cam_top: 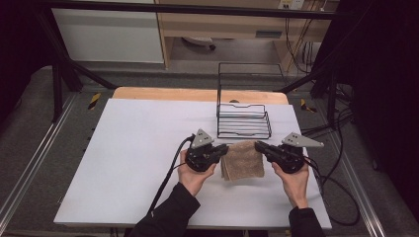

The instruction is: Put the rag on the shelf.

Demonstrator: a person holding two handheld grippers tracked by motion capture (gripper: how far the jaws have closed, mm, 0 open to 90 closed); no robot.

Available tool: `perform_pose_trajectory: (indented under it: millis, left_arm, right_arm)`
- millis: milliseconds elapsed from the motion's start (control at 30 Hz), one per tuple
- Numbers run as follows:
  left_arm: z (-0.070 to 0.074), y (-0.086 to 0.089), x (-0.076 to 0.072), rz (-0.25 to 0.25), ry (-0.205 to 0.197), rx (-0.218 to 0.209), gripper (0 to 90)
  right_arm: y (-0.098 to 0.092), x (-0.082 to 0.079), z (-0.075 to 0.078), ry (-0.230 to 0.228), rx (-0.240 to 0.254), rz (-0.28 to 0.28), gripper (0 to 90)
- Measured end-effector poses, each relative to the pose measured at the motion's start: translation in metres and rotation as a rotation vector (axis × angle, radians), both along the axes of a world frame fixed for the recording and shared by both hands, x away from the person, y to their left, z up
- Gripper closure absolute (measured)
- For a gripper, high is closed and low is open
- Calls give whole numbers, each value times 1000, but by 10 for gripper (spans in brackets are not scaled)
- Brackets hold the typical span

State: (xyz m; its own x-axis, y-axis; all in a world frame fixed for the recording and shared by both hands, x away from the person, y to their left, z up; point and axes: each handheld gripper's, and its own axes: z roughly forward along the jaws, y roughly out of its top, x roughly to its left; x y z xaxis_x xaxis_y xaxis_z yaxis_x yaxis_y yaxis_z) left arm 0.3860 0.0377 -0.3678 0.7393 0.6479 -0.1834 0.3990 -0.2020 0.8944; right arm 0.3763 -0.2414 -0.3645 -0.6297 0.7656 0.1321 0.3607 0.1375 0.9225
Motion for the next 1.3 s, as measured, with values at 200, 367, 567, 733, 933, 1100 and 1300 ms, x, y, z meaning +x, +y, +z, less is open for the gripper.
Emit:
perform_pose_trajectory:
  millis: [200,367,567,733,933,1100,1300]
  left_arm:
    - [8,1,2,5,-19,-8,850]
    - [15,1,3,4,-38,-19,850]
    - [25,2,5,6,-59,-26,851]
    - [32,5,7,11,-75,-43,851]
    - [40,7,10,21,-93,-50,851]
    - [46,10,15,27,-95,-66,851]
    - [53,12,20,39,-114,-80,852]
  right_arm:
    - [1,-3,7,-34,8,-12,858]
    - [1,-5,11,-50,19,-22,858]
    - [3,-8,19,-83,39,-46,858]
    - [5,-9,25,-113,47,-54,858]
    - [9,-9,30,-136,50,-66,858]
    - [12,-8,36,-158,63,-74,858]
    - [17,-5,43,-183,69,-86,858]
